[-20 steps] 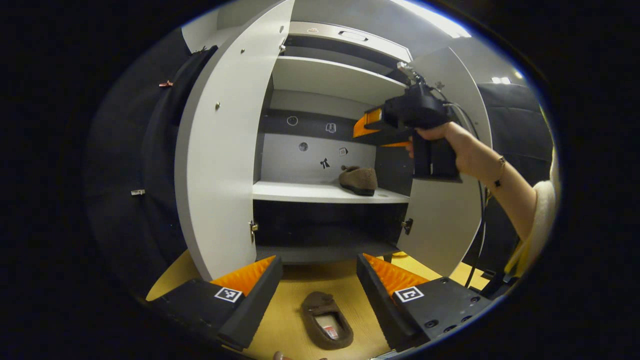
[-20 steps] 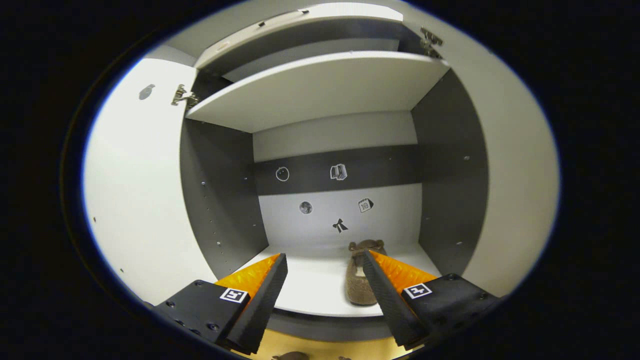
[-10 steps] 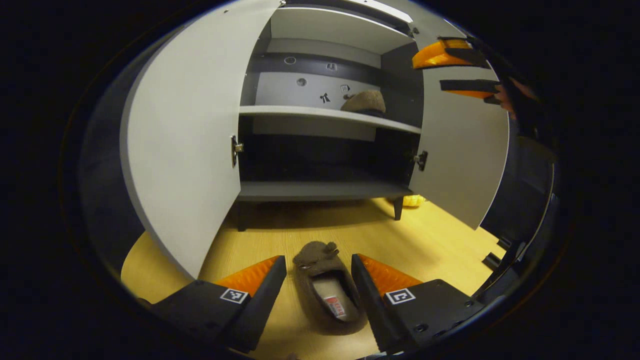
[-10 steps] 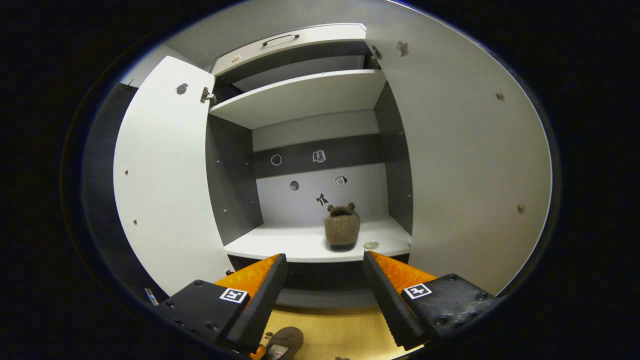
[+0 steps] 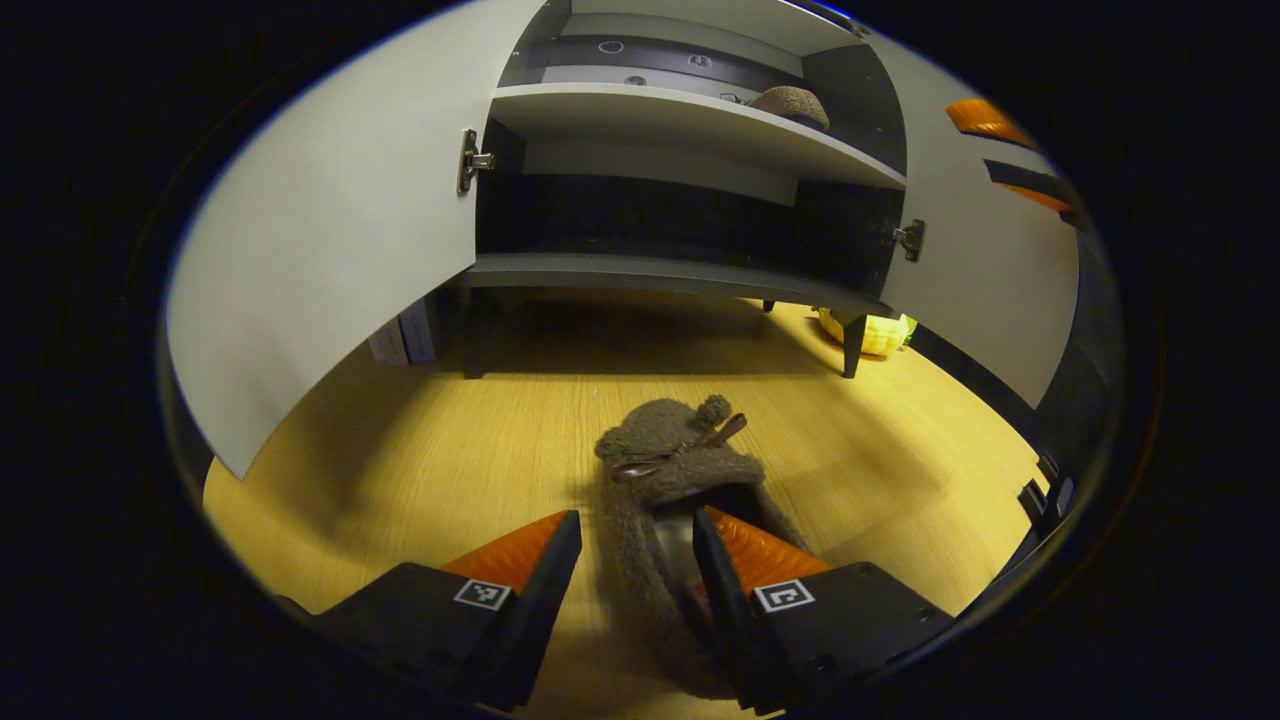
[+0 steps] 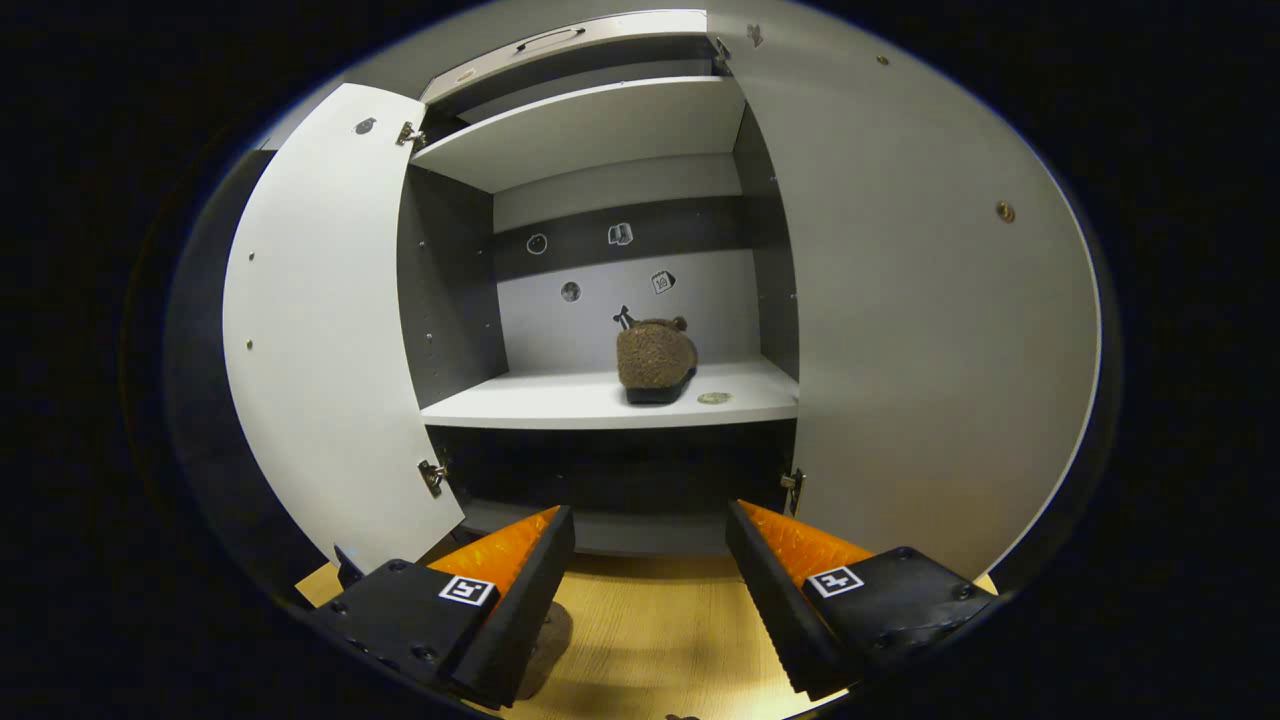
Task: Grab one shoe with the right hand and put it into the shoe cabinet, grab the other shoe with the left hand and put it into the shoe cabinet; then close the right door with the right hand and the left door with the left hand.
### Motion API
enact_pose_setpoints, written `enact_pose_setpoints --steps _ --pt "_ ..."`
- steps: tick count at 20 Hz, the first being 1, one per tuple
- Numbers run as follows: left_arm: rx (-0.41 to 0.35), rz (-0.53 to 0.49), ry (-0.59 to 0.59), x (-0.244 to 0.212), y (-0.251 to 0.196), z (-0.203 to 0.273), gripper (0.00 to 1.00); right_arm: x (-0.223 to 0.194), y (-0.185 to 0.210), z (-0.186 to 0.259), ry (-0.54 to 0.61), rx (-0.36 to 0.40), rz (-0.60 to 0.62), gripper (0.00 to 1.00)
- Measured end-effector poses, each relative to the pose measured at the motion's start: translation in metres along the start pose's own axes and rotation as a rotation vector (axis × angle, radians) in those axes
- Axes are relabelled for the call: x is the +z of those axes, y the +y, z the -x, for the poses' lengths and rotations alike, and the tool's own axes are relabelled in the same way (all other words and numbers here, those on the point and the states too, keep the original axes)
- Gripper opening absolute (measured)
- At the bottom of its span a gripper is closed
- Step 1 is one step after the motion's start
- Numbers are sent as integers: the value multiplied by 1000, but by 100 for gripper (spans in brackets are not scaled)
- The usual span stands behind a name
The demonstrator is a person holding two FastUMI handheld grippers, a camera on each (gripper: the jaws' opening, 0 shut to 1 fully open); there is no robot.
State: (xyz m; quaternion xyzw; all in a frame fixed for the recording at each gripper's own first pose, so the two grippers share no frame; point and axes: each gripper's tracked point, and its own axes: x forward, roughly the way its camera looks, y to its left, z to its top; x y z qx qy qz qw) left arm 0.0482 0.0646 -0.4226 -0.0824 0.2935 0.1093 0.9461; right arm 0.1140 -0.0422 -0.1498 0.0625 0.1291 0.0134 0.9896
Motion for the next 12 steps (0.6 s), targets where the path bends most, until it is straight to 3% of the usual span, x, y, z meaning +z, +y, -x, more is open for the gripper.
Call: enact_pose_setpoints --steps 2,6,9,10,11,12 --pt "23 -12 9 1 7 -13 71 -8 6 -8 19 32 22 97" --pt "-20 16 23 2 0 -36 62 -26 13 -23 70 93 104 98" --pt "28 -27 7 10 4 -47 33 -34 20 -30 97 140 76 98" --pt "46 -53 10 12 7 -47 29 -38 20 -32 109 146 73 97" --pt "45 -68 9 12 5 -49 12 -40 19 -34 119 146 80 98" --pt "24 -73 16 12 0 -49 8 -42 17 -34 122 144 87 98"
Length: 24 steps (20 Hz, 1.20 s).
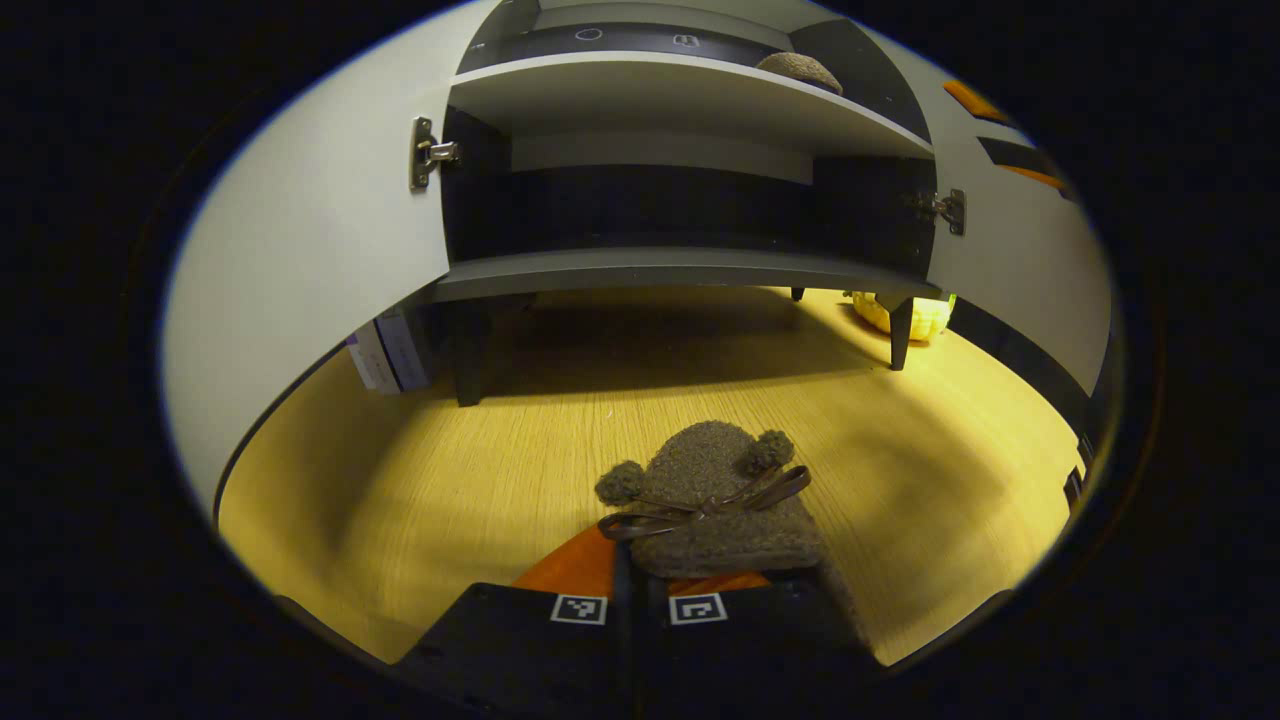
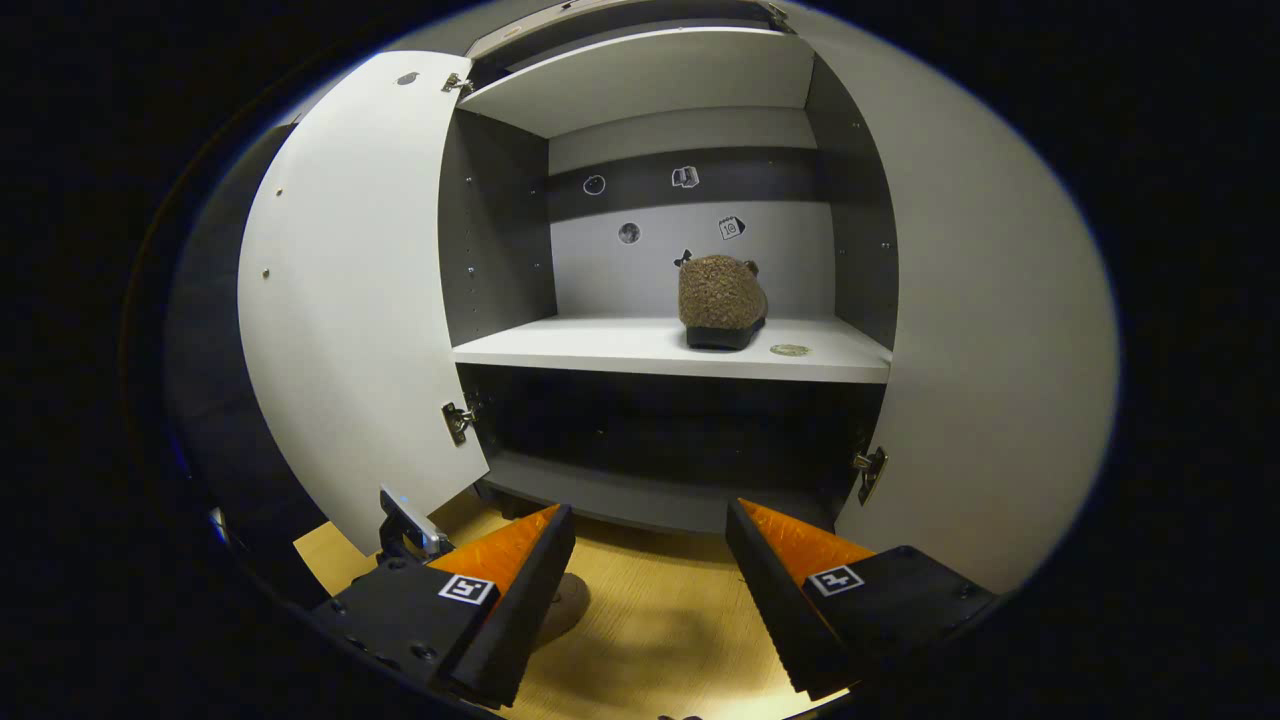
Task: Grab one shoe with the right hand and put it into the shoe cabinet, grab the other shoe with the left hand and put it into the shoe cabinet; then close the right door with the right hand and the left door with the left hand.
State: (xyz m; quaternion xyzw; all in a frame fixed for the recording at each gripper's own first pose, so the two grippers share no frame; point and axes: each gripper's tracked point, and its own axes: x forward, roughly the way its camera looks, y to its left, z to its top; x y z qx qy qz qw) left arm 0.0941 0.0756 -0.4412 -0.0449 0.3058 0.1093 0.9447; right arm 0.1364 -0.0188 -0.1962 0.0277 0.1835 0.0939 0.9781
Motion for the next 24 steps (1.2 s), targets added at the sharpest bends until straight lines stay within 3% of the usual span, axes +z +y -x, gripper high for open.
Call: enact_pose_setpoints --steps 4,9,15,18,24 --pt "-21 -15 -48 35 -6 24 5 2 -2 1 7 -4 -8 97" --pt "40 -80 -192 142 -7 91 5 12 -11 5 -20 -40 74 98" --pt "49 -88 -432 291 -8 164 5 12 -12 20 -1 -36 106 98" --pt "71 -77 -502 352 4 176 5 16 -9 27 -8 -25 155 98" --pt "114 -77 -576 447 18 154 5 30 6 33 -34 26 153 97"
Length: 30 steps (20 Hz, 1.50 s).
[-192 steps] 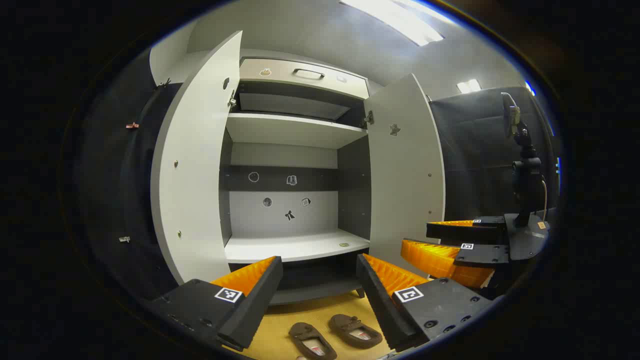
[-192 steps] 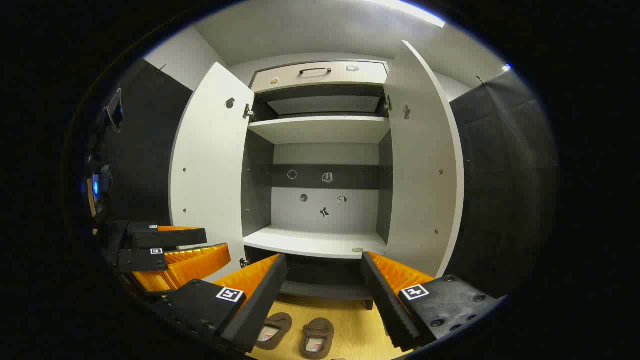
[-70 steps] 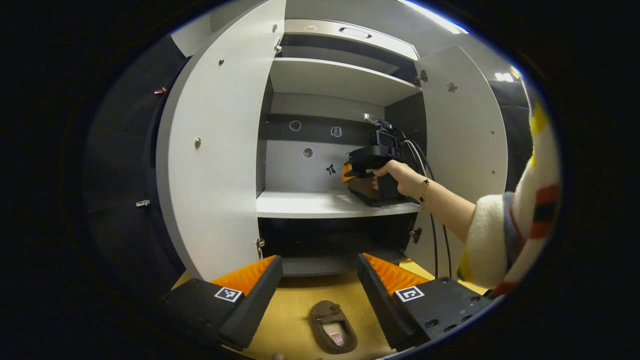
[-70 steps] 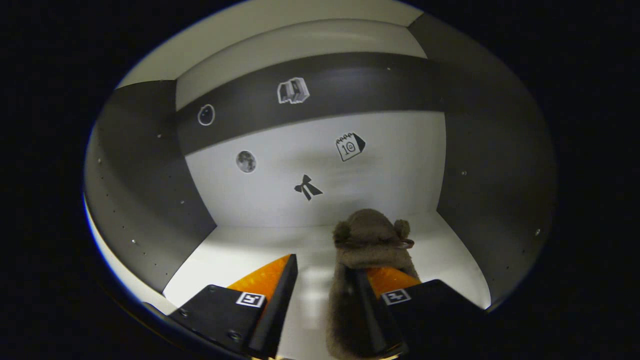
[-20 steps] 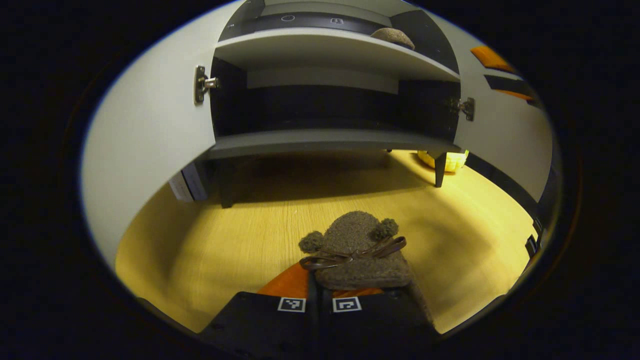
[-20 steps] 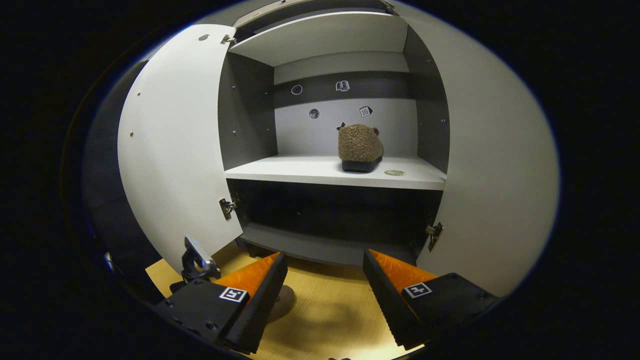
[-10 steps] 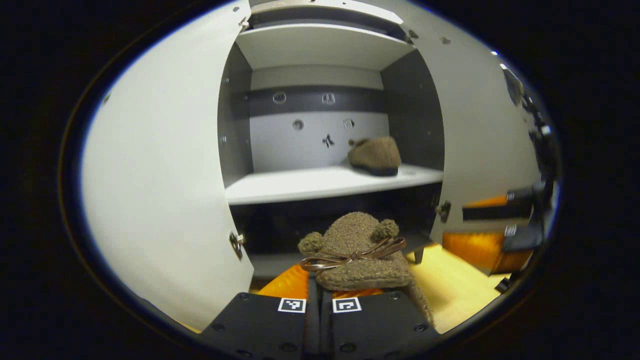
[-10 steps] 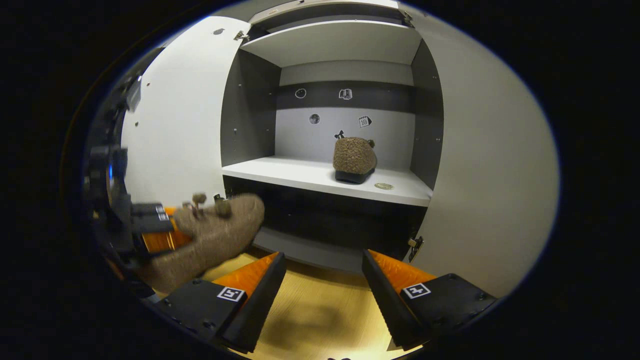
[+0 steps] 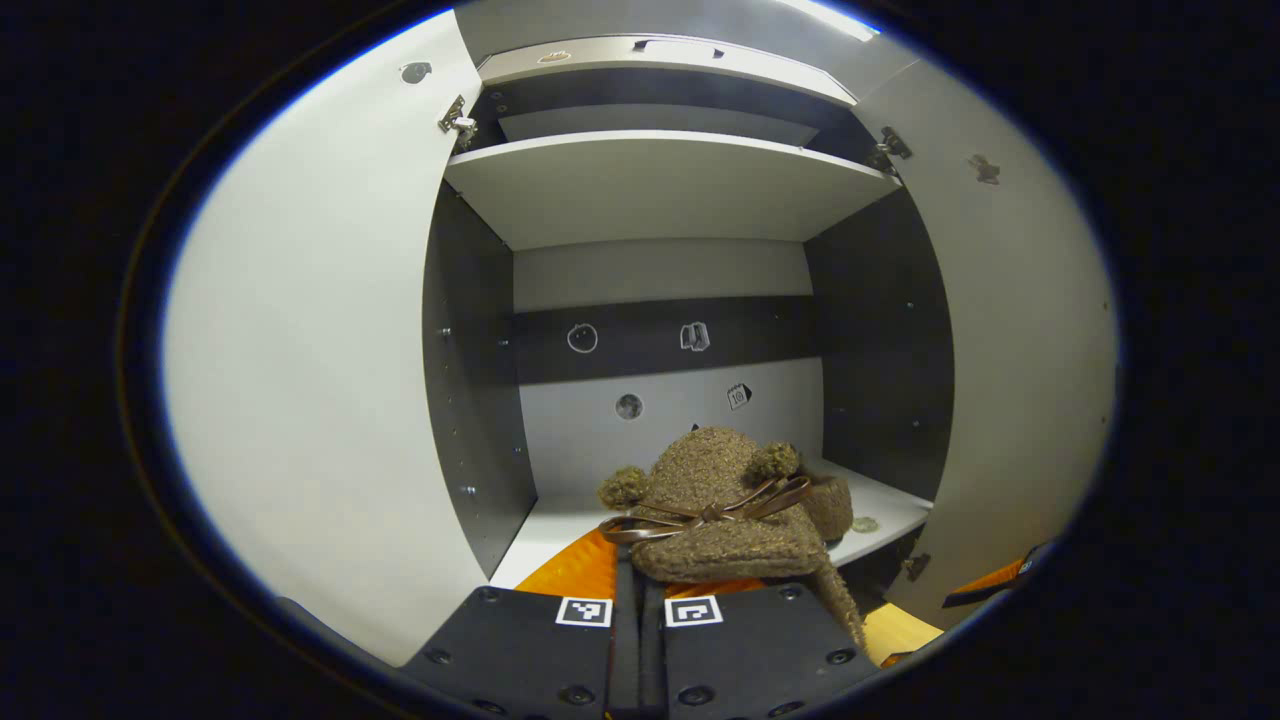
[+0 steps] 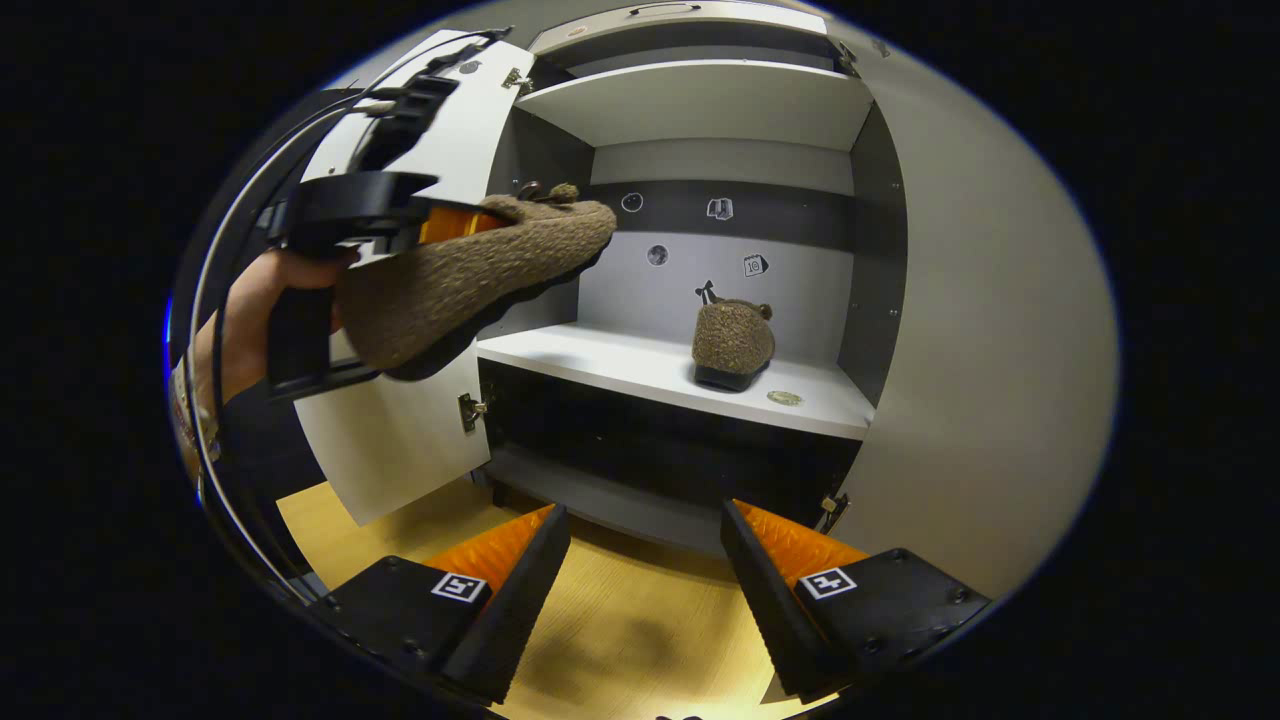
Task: Grab one shoe with the right hand and put it into the shoe cabinet, grab the other shoe with the left hand and put it into the shoe cabinet; then close the right door with the right hand and the left door with the left hand.
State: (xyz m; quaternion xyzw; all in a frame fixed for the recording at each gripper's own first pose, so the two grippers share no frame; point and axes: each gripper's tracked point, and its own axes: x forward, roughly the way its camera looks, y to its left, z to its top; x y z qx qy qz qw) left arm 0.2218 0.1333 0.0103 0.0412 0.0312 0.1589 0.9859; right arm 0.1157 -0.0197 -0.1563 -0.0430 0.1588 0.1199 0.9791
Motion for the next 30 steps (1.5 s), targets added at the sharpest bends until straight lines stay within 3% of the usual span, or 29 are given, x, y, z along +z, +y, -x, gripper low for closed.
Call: enact_pose_setpoints --steps 5,7,10,13,18,22,26,28,30 --pt "38 -35 26 16 7 -70 5 7 7 -2 1 47 -8 98" --pt "26 17 70 10 6 -102 5 8 10 -7 3 72 -4 98" --pt "41 111 122 -7 13 -152 5 8 13 -11 7 104 9 98" --pt "87 115 189 -31 26 -179 5 8 13 -13 8 127 21 97" --pt "71 120 318 -78 21 -198 6 5 8 -16 15 140 7 98" --pt "62 109 337 -91 17 -204 23 4 7 -17 13 145 9 98" --pt "93 71 363 -98 27 -191 52 0 7 -17 27 142 1 98" --pt "117 33 357 -93 35 -179 90 2 7 -16 20 133 3 98" --pt "92 7 353 -83 37 -160 94 8 11 -14 6 123 -7 98"
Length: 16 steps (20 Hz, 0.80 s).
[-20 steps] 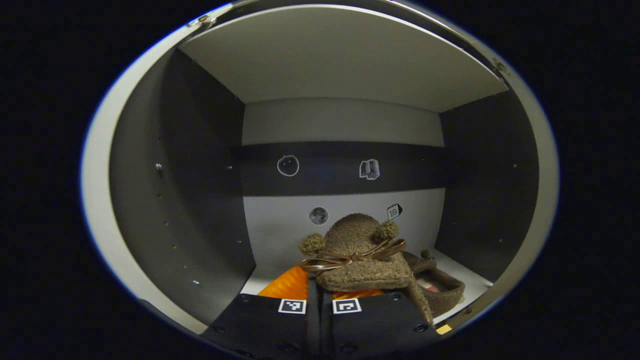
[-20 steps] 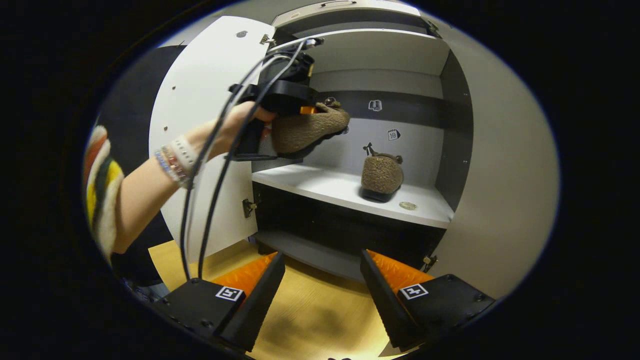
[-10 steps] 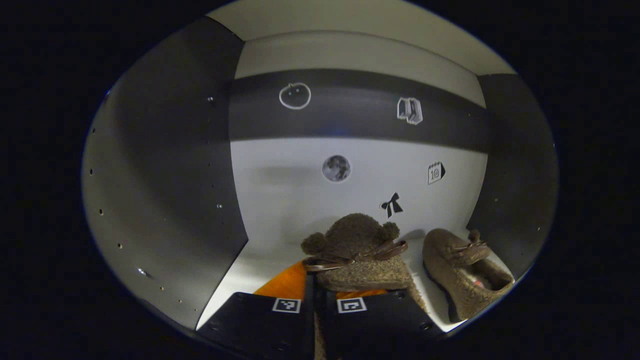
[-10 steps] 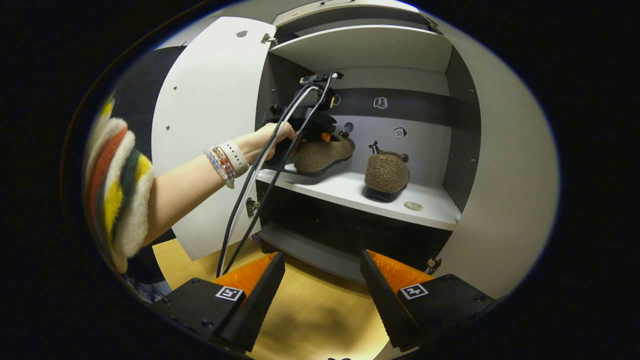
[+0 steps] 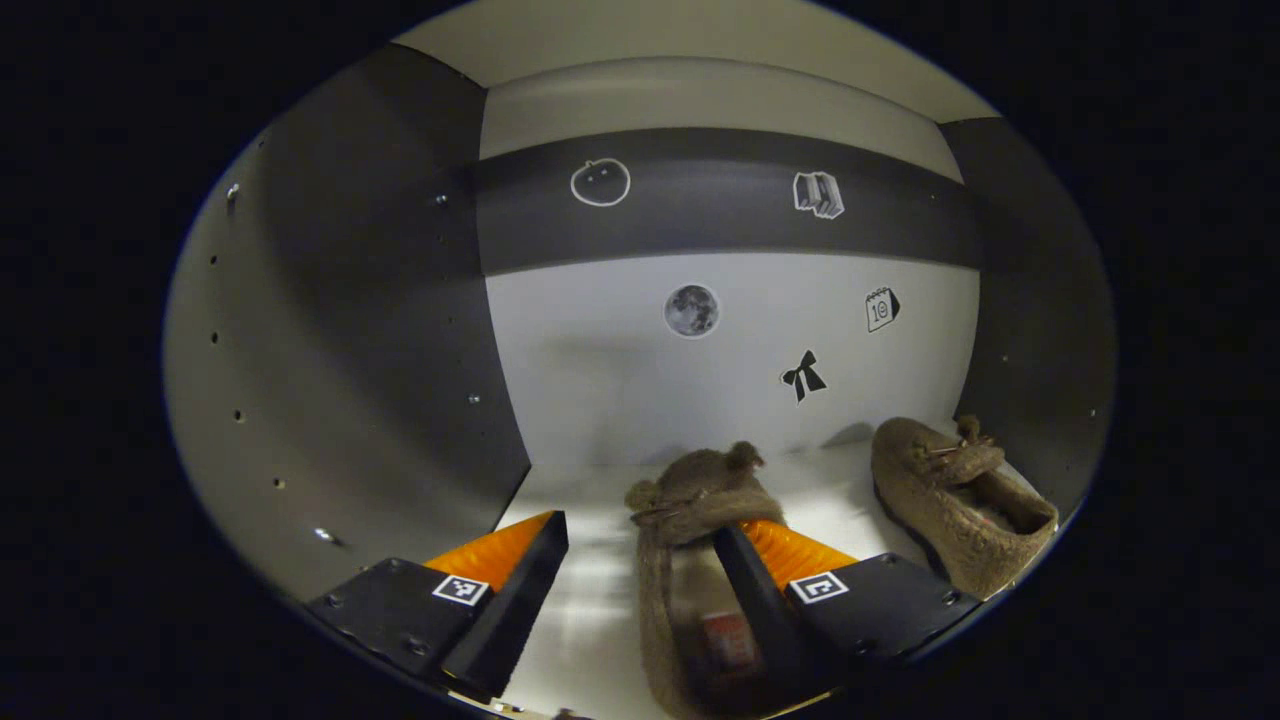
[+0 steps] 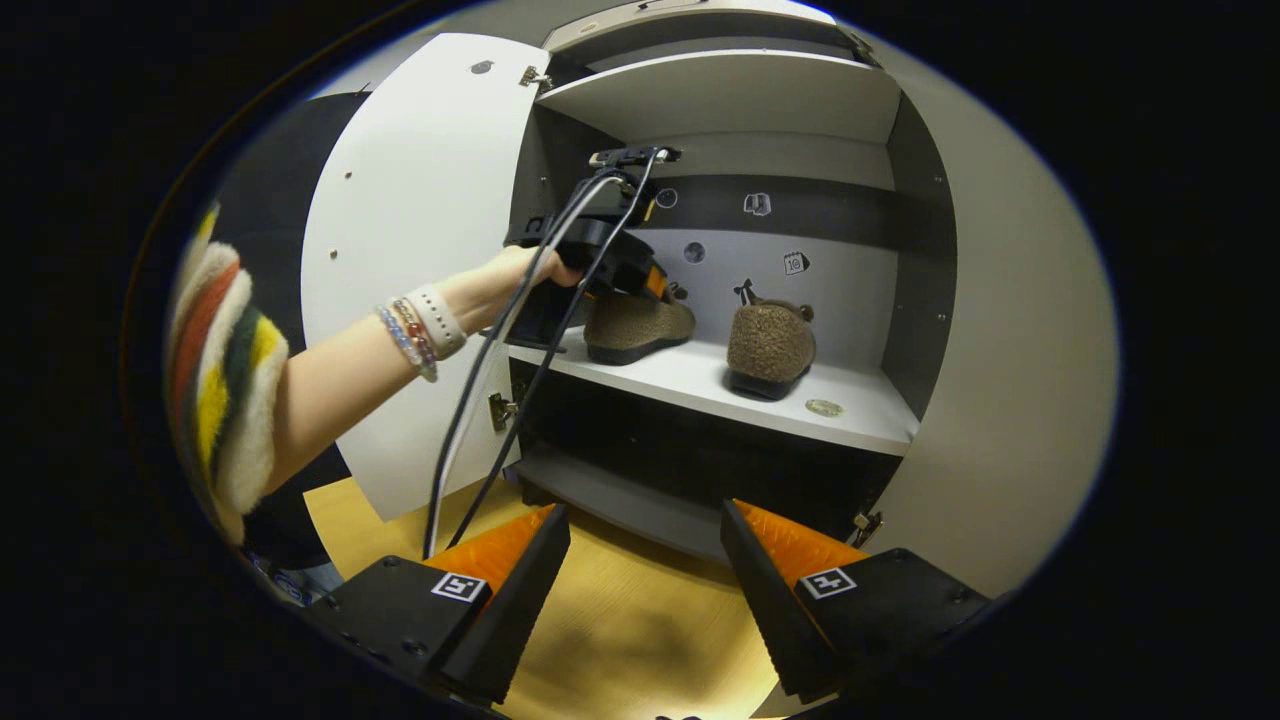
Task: Grab one shoe with the right hand and put it into the shoe cabinet, grab the other shoe with the left hand and put it into the shoe cabinet; then close the right door with the right hand and the left door with the left hand.
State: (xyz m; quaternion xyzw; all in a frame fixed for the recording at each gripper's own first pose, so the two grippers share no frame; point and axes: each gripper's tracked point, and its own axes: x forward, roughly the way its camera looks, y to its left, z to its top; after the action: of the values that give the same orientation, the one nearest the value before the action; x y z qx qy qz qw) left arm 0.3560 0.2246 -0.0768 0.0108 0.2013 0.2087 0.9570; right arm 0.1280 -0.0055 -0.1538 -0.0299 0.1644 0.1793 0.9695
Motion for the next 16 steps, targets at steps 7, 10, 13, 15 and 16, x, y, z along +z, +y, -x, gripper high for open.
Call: enact_pose_setpoints --steps 7,10,13,15,16 --pt "-91 -98 -190 42 -8 130 96 45 23 30 -98 -67 35 98" --pt "-229 -63 -286 52 -26 210 96 79 37 62 -168 -105 52 98" --pt "-332 -49 -350 50 -25 283 100 113 38 105 -253 -142 33 98" --pt "-361 -61 -367 42 -13 327 100 130 33 141 -301 -155 -13 98" --pt "-367 -65 -369 35 -4 345 100 138 23 160 -324 -180 -25 100"
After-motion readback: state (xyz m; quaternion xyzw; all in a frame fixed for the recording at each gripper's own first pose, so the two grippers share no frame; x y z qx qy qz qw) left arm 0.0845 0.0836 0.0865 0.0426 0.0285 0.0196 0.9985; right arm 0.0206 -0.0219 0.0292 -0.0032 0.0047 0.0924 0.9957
